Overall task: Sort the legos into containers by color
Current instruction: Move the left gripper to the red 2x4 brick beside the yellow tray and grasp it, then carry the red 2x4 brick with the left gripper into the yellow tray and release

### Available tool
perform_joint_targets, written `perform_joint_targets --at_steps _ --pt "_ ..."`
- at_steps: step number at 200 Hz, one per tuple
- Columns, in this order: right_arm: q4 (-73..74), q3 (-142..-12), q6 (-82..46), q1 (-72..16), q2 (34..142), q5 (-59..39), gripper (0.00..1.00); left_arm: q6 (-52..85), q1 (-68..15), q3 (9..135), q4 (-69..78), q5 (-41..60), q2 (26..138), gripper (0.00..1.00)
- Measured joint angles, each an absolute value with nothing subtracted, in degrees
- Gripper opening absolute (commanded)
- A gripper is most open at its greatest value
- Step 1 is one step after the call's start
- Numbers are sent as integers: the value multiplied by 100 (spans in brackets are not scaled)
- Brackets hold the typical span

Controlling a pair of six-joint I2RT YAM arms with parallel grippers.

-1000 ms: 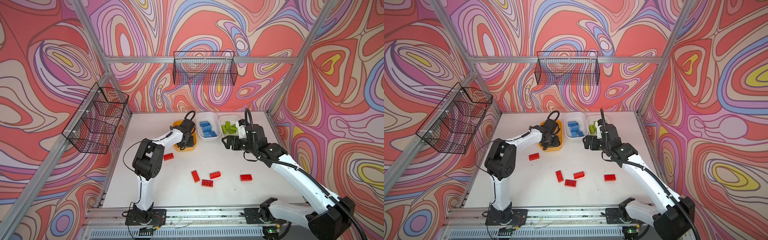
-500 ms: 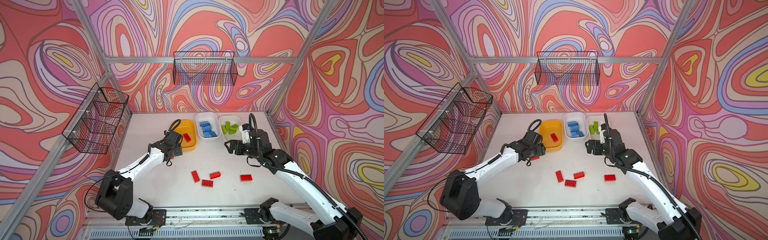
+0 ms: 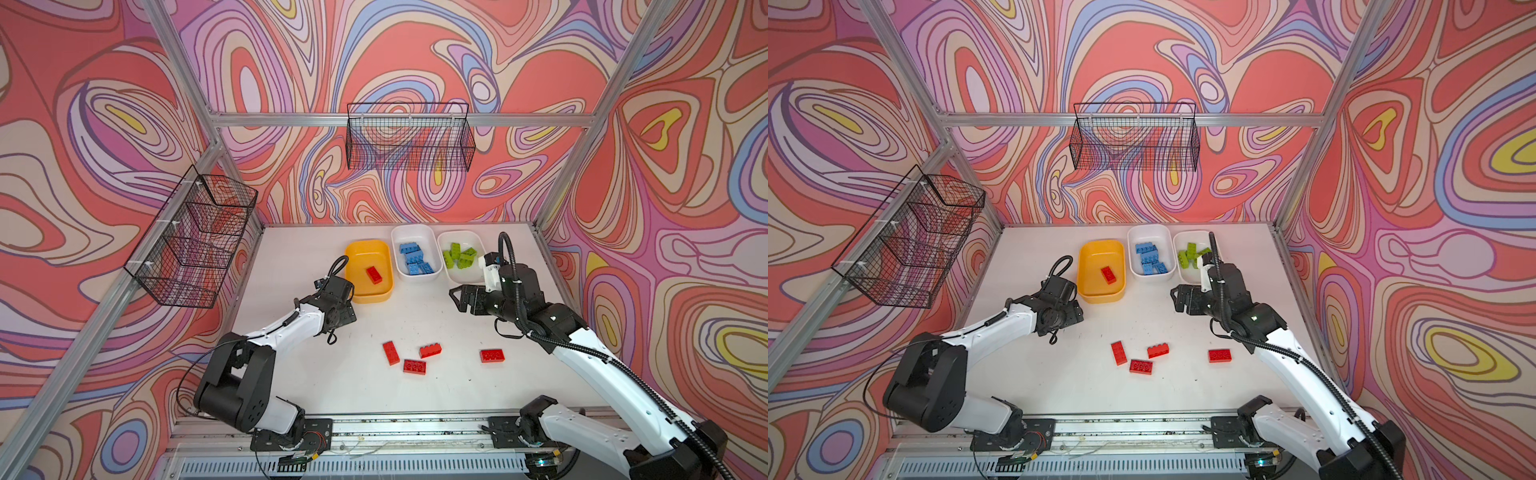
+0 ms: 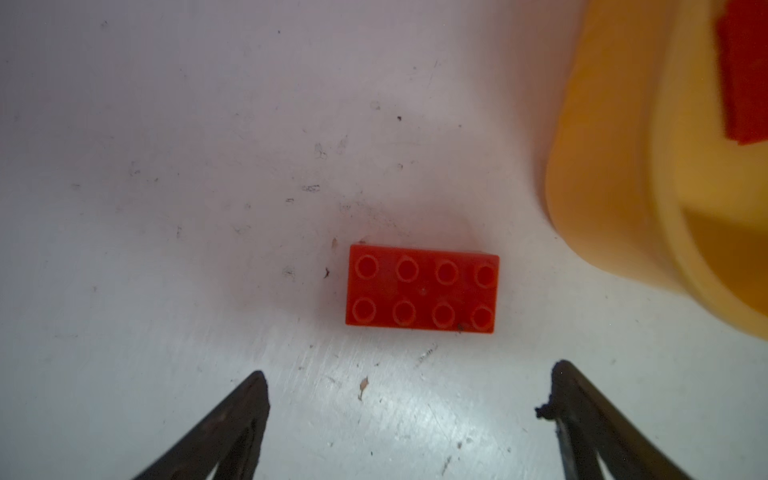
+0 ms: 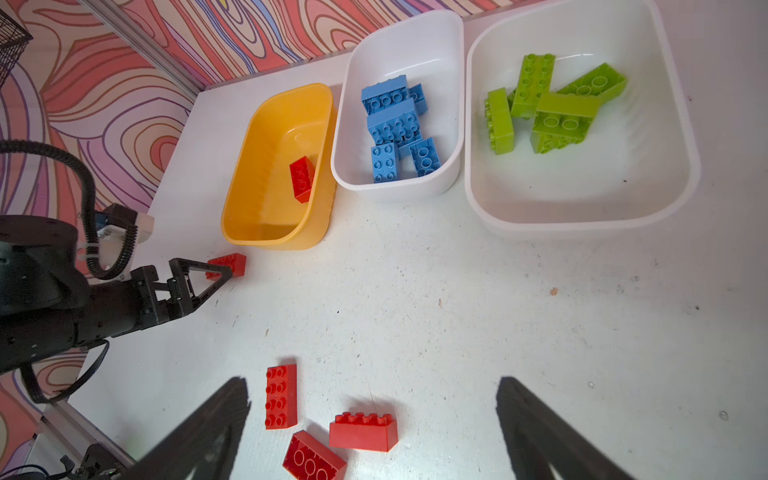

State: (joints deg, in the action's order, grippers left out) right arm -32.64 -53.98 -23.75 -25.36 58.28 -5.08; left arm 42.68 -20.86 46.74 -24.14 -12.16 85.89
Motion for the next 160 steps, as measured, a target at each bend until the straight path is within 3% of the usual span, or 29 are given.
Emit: perform_joint_targets --at_steps 47,109,147,160 --pt "-3262 -5398 -2366 -2536 5822 -386 98 4202 -1769 4958 -2279 -1079 9094 86" --pt "-3256 -5398 -2364 -2536 6031 -344 98 4027 -1594 5308 -2204 -899 9574 70" --pt "-3201 -5398 -2362 -2536 6110 -342 98 3944 -1597 5354 -2241 -797 9697 68" --pt "-3166 -5398 -2359 -2536 6139 -342 98 3918 -1597 5354 -2250 -792 9697 61"
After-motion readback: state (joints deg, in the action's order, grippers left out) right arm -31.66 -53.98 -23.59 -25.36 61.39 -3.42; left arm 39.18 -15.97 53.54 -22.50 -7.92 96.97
